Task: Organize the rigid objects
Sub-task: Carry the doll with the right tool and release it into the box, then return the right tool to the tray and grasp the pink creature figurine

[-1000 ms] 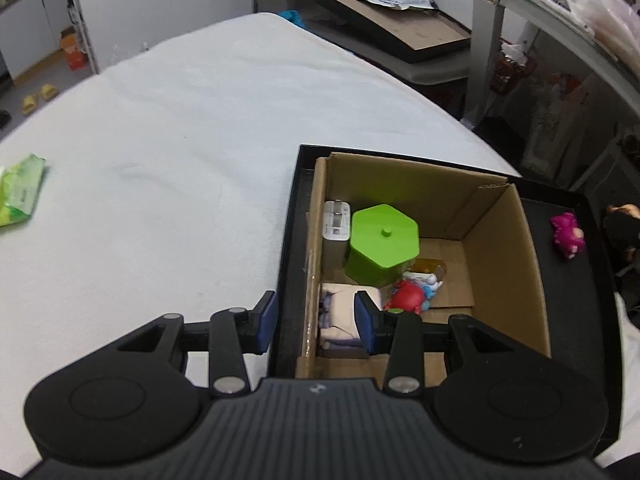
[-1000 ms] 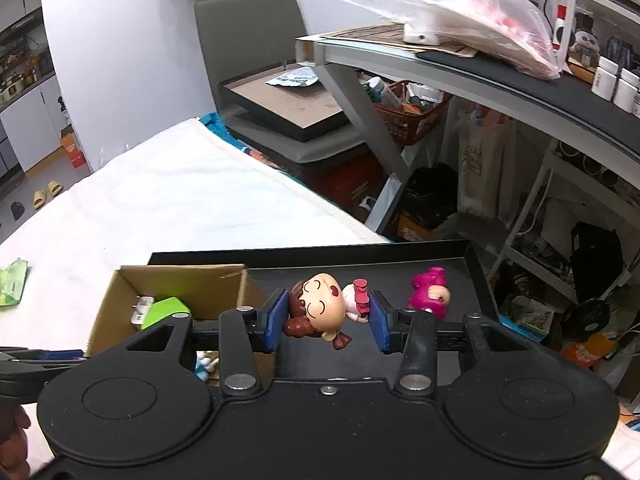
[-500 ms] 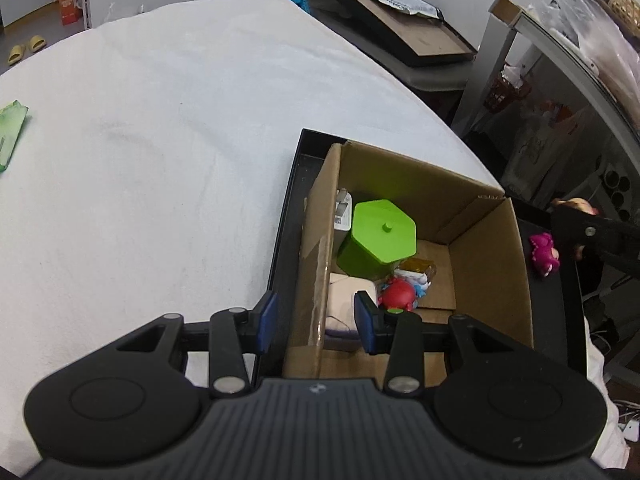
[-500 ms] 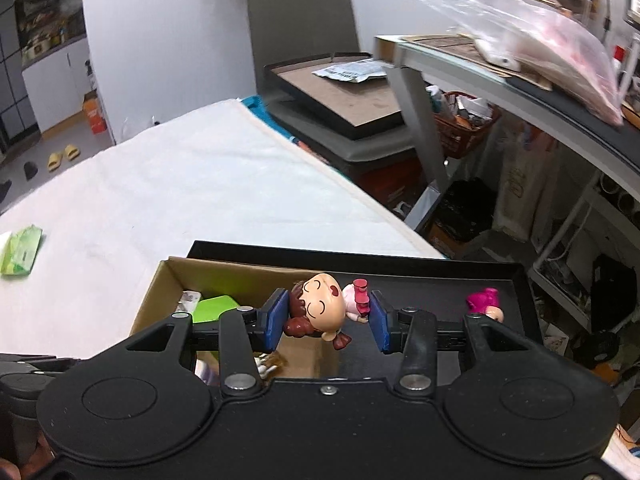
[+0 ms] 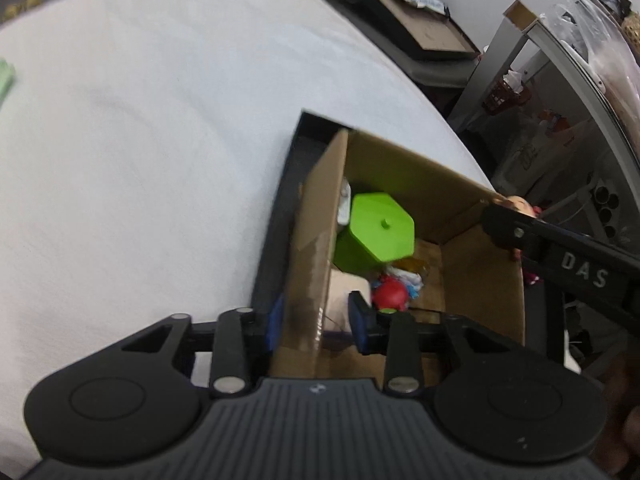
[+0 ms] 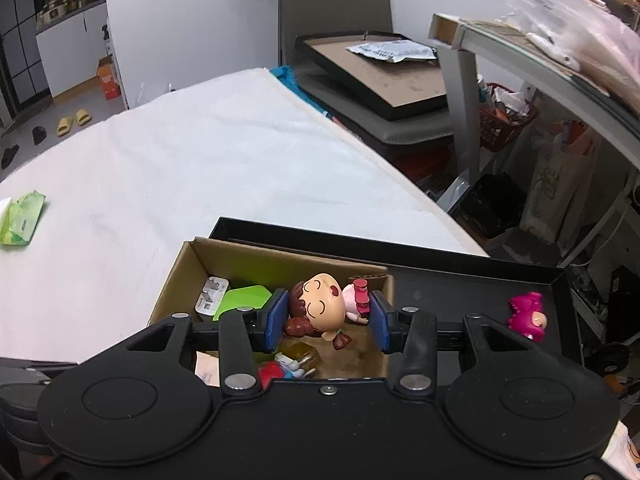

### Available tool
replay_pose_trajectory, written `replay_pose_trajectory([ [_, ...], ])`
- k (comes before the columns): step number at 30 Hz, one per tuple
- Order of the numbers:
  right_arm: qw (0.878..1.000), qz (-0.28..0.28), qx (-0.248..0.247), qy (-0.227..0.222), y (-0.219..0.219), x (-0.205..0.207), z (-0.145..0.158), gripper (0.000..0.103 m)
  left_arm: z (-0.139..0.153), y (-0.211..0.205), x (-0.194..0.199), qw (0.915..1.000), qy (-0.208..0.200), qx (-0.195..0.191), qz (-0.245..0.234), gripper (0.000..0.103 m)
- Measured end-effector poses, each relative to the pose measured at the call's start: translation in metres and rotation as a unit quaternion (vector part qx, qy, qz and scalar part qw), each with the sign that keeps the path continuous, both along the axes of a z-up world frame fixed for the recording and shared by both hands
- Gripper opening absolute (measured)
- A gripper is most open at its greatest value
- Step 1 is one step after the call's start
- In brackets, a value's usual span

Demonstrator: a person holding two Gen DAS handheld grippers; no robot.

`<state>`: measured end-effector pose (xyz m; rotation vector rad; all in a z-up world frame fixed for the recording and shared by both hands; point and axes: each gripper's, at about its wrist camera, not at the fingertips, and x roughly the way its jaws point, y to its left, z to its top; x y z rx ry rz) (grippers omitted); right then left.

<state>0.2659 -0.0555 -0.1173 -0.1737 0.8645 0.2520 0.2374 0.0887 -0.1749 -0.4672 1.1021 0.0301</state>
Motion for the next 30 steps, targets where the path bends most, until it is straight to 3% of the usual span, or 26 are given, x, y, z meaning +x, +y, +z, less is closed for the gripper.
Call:
replay_pose_trajectory([
  [2,1.000,-0.001,-0.001,0.003,0.003,0.003,-0.003,0.043,-0.001,-0.001,0.000,0.9998,0.000,0.018,0.005,0.018],
  [12,1.000,0.002,-0.017,0.007,0.008,0.012,-0.018,0.046,-0.003,0.003,0.003,0.9999,0.005,0.011,0.012,0.018],
  [20,1.000,-0.007,0.018,0.000,-0.014,0.008,-0.007,0.046,-0.002,0.002,0.003,0.9999,0.006,0.009,0.012,0.019],
  [30,0.999,-0.028,0.015,-0.017,-0.045,-0.002,0.006,0.050,-0.002,-0.001,0.001,0.9997,0.007,0.020,0.013,0.019],
])
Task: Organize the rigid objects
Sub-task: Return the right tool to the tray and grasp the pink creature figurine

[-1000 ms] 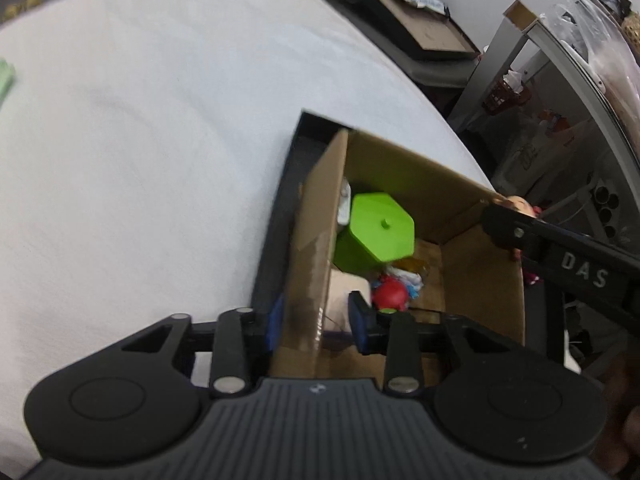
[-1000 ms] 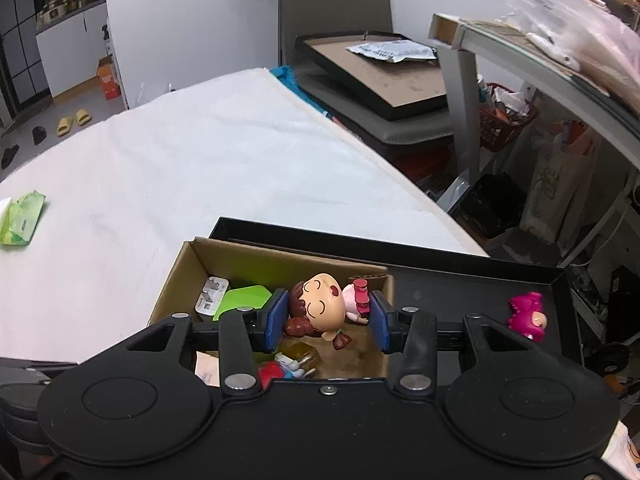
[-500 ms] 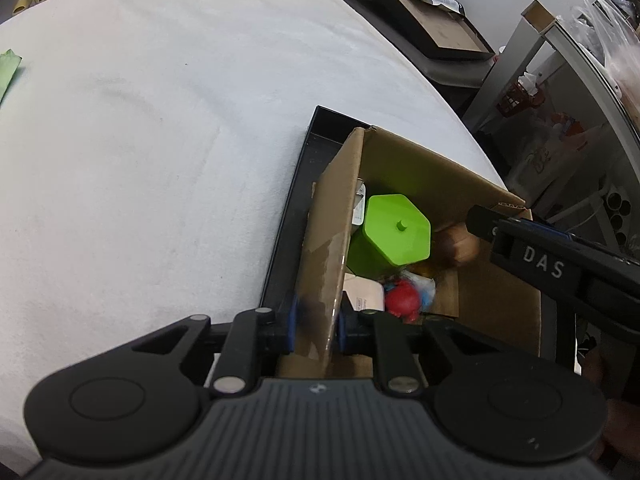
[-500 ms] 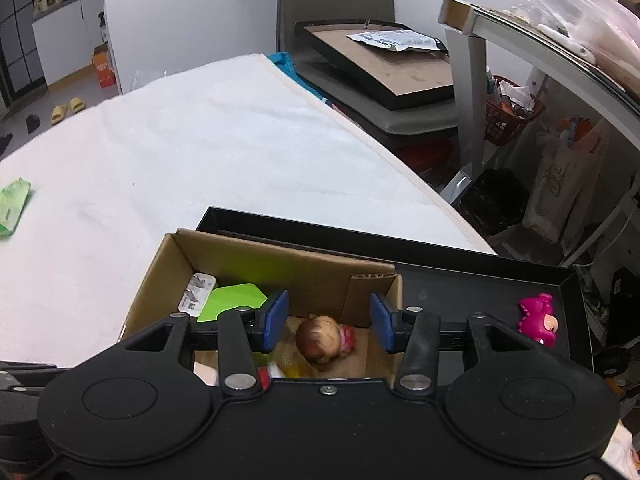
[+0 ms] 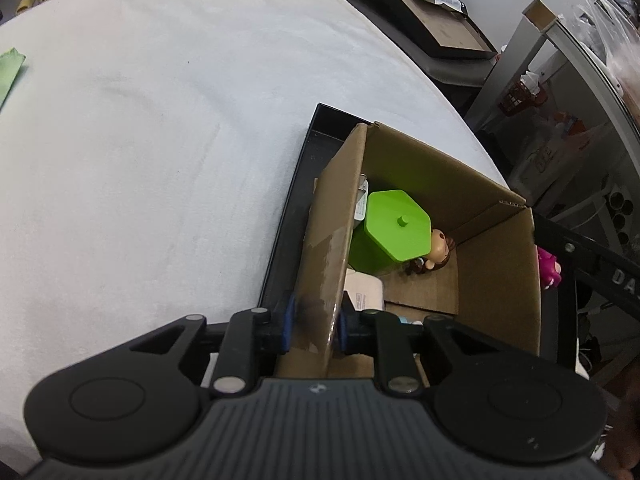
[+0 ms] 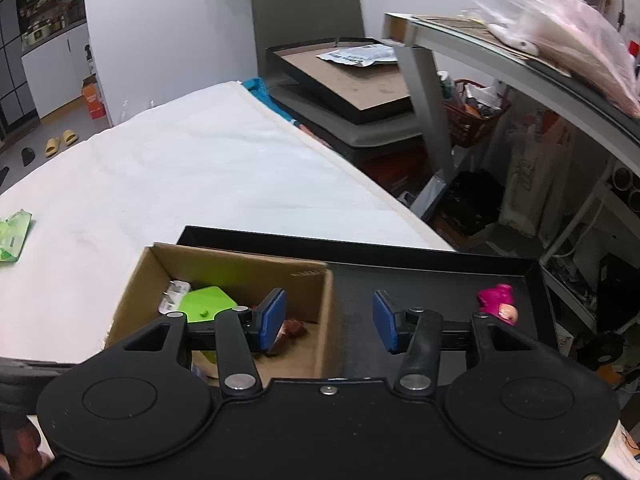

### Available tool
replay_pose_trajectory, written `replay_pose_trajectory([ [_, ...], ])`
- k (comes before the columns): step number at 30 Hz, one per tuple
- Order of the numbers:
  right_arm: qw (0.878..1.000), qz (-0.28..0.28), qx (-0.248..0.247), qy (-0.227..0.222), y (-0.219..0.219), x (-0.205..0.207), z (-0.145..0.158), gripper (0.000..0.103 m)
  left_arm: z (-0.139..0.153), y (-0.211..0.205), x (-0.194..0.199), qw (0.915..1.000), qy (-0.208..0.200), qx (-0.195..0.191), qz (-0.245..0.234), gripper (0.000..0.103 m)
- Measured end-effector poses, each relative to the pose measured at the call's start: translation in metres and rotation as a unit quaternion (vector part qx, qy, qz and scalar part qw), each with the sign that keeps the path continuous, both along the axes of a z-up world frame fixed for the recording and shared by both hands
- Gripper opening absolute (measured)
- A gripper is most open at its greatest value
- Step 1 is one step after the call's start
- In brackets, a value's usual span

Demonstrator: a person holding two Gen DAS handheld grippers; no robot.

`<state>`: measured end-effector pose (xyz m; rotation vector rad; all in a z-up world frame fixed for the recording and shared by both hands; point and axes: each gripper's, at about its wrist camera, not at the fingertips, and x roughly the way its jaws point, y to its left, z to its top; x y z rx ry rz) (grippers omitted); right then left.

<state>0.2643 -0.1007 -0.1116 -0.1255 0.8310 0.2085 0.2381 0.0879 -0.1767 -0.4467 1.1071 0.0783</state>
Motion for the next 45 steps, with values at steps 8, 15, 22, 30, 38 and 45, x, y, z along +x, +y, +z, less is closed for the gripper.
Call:
replay_pose_trajectory([
  [8,1.000,-0.022,0.007,-0.002,-0.032,-0.010,-0.001,0.053,0.006,-0.011,-0.003,0.9993,0.003,0.036,-0.011,0.019],
  [15,0.999,-0.042,0.024,0.006,-0.056,-0.007,-0.015,0.059,0.019,-0.023,-0.008,0.9968,-0.005,0.072,-0.034,0.022],
  [22,0.997,-0.069,0.036,-0.013,-0.079,-0.001,-0.028,0.080,0.030,-0.023,-0.002,0.9958,0.000,0.091,-0.007,0.028],
  [30,0.990,-0.125,0.052,-0.043,-0.112,0.000,-0.060,0.080,0.053,-0.037,0.002,0.9915,0.001,0.129,-0.017,0.040],
  [38,0.982,-0.168,0.074,-0.044,-0.137,0.005,-0.075,0.081,0.059,-0.052,0.010,0.9868,0.007,0.162,-0.005,0.047],
  [45,0.980,-0.173,0.087,-0.036,-0.143,0.022,-0.085,0.081,0.052,-0.068,0.020,0.9808,0.021,0.194,-0.004,0.047],
])
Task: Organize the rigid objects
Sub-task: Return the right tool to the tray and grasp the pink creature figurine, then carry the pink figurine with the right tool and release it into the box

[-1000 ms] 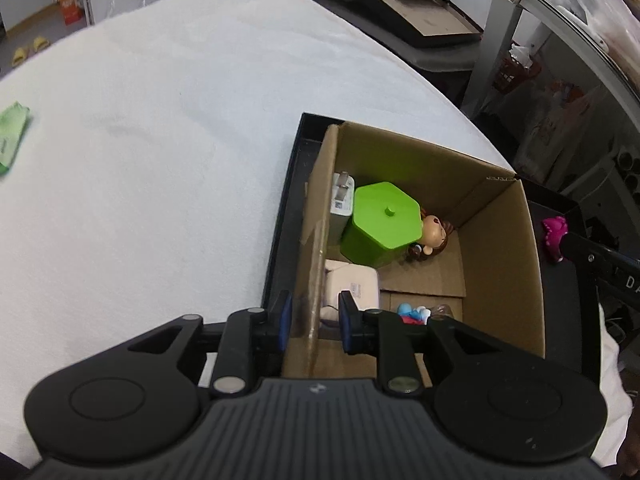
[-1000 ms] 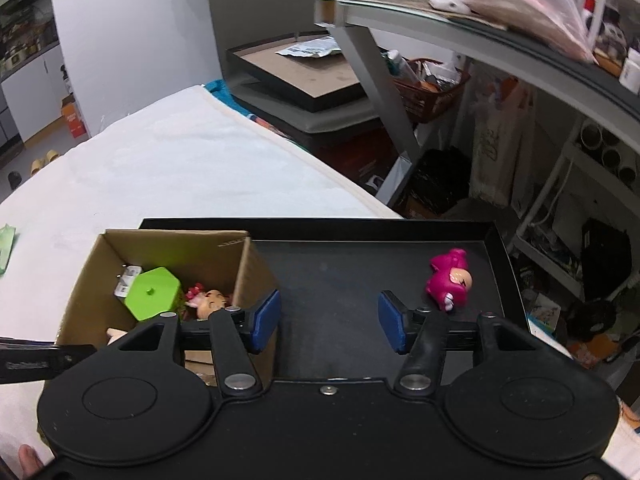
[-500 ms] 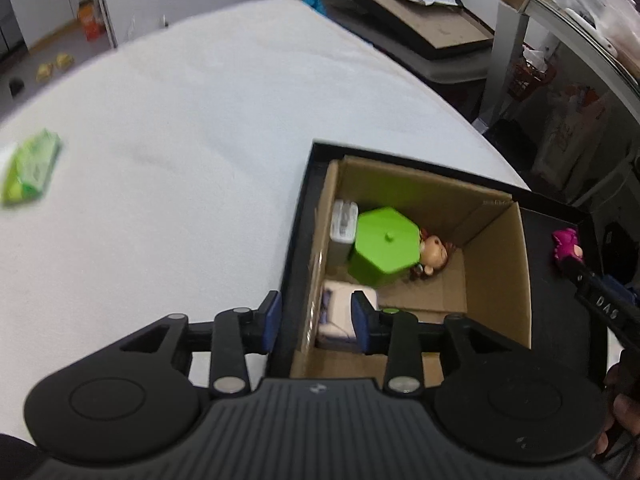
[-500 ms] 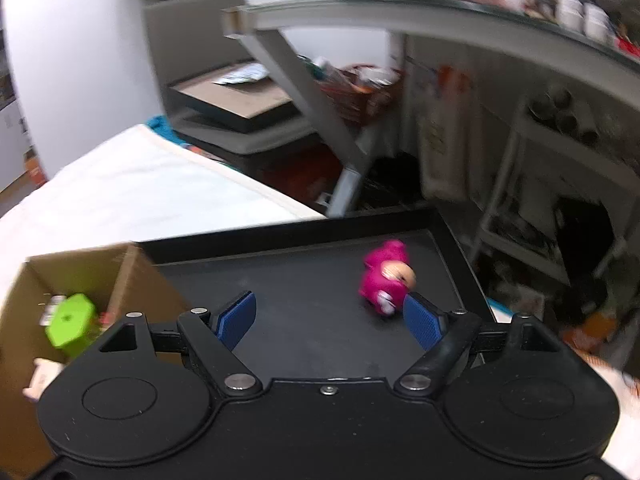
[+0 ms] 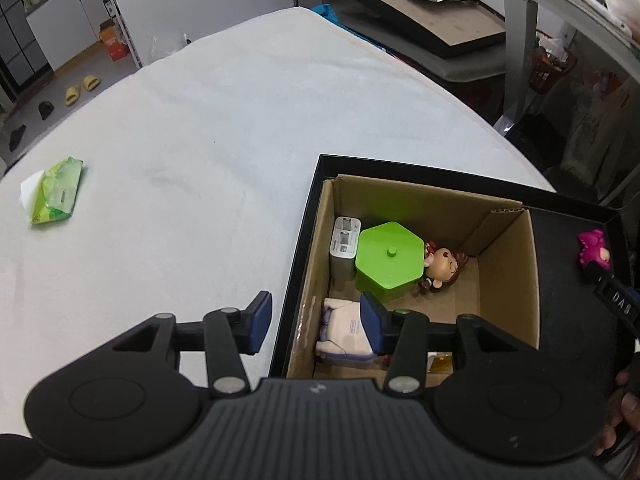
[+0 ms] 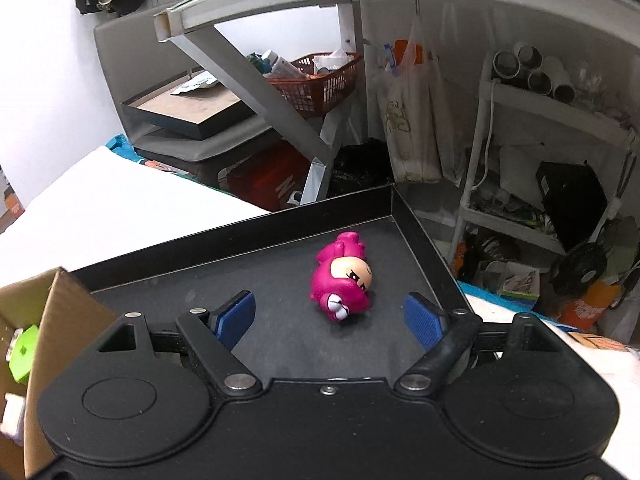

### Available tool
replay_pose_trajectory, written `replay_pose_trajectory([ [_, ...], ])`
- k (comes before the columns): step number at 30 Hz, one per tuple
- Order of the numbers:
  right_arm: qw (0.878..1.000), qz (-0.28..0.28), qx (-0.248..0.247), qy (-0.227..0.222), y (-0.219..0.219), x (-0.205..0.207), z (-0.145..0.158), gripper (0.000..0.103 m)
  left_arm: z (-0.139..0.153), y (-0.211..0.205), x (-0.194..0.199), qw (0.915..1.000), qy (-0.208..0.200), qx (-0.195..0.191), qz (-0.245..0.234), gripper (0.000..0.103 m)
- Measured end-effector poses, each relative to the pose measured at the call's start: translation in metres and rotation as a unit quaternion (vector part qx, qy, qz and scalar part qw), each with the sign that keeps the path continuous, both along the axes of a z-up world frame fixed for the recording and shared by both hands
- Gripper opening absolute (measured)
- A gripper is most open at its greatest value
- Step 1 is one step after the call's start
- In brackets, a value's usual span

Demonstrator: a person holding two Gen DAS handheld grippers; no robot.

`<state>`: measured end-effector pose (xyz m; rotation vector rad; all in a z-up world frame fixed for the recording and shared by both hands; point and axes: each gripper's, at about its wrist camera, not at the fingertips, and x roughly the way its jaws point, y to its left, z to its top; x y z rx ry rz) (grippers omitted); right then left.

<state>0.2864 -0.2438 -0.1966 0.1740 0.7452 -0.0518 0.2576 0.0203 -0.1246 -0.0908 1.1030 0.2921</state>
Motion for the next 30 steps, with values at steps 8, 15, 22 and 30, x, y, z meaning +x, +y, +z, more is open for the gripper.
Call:
replay_pose_trajectory([
  [8,1.000,0.011,-0.027,0.000,0.008,0.019,-0.010,0.083,-0.016,-0.014,0.011,0.9986,0.033,0.040,-0.004,0.047],
  [15,0.999,0.026,-0.033,0.008,0.012,0.029,-0.017,0.083,-0.027,-0.029,0.014,0.9963,0.054,0.066,-0.015,0.047],
  [22,0.998,0.038,-0.046,0.016,0.012,0.031,-0.023,0.038,-0.025,-0.038,0.013,0.9945,0.056,0.085,-0.023,0.049],
  [30,0.997,0.066,-0.030,0.010,0.013,0.020,-0.014,0.037,-0.005,-0.035,0.000,0.9967,0.032,0.071,-0.024,0.050],
])
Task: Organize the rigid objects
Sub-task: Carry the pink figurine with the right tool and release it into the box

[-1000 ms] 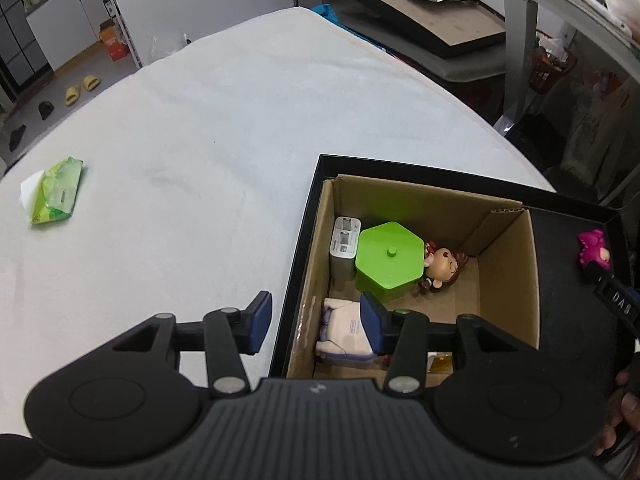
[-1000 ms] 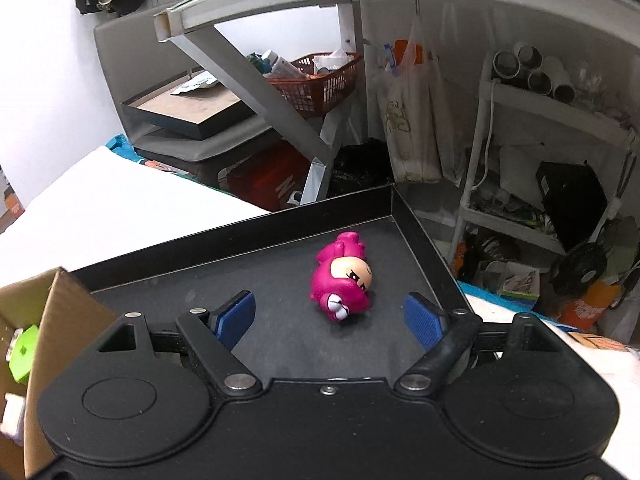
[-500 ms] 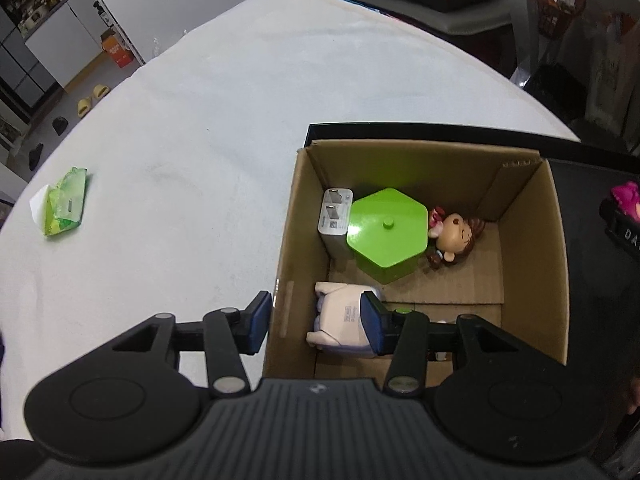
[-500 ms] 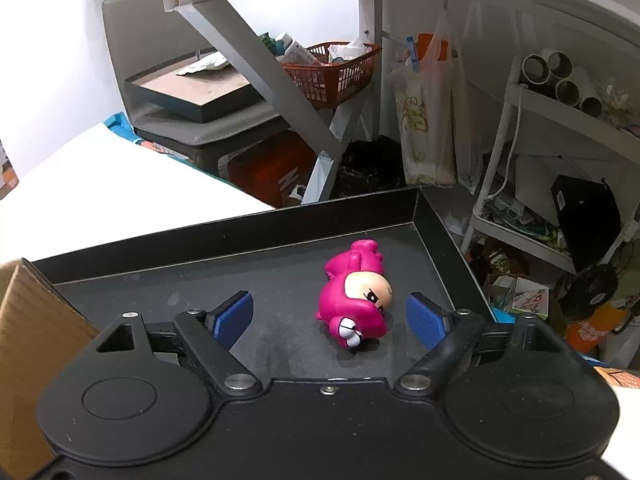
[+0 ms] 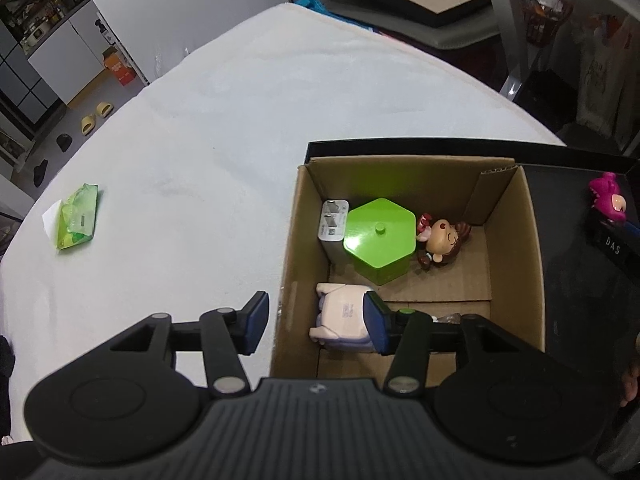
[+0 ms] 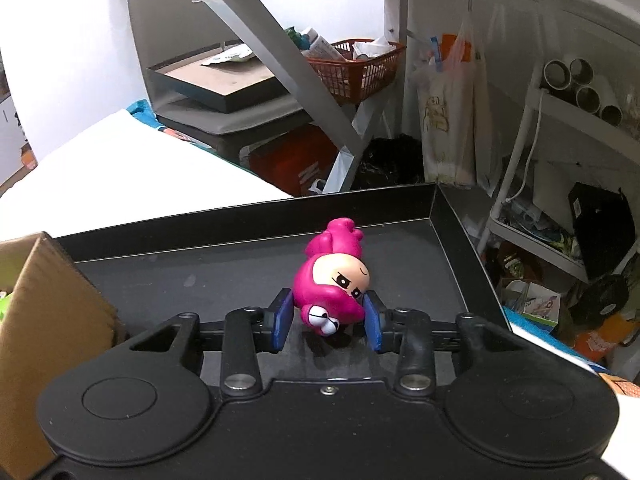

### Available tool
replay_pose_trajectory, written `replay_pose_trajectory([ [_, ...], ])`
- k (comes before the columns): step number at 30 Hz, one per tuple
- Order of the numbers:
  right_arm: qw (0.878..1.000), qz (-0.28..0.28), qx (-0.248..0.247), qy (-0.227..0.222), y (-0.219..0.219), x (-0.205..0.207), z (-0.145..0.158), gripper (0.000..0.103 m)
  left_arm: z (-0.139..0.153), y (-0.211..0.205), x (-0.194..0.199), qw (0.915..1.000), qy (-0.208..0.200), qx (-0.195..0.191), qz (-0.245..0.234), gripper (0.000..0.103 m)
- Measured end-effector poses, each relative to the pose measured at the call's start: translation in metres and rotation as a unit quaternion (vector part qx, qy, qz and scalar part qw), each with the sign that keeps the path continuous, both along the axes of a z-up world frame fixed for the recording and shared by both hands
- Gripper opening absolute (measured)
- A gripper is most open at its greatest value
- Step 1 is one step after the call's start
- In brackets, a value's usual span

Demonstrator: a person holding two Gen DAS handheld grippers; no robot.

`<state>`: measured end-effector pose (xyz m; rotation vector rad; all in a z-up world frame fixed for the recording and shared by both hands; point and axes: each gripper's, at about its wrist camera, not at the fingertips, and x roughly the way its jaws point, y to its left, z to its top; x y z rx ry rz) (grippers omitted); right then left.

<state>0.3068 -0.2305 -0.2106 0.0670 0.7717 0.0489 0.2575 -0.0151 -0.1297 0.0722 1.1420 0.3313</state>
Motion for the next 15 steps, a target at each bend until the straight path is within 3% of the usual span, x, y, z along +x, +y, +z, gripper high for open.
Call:
replay_pose_trajectory([
  [8,0.999,0.003,0.019,0.030,-0.016,-0.029,0.008,0.037,0.008,0.019,-0.018,0.9990,-0.018,-0.037,0.020,0.051],
  [15,1.000,0.006,-0.007,0.013,-0.009,-0.047,0.035,0.037,0.011,0.039,-0.031,0.9949,-0.030,-0.086,0.043,0.051],
])
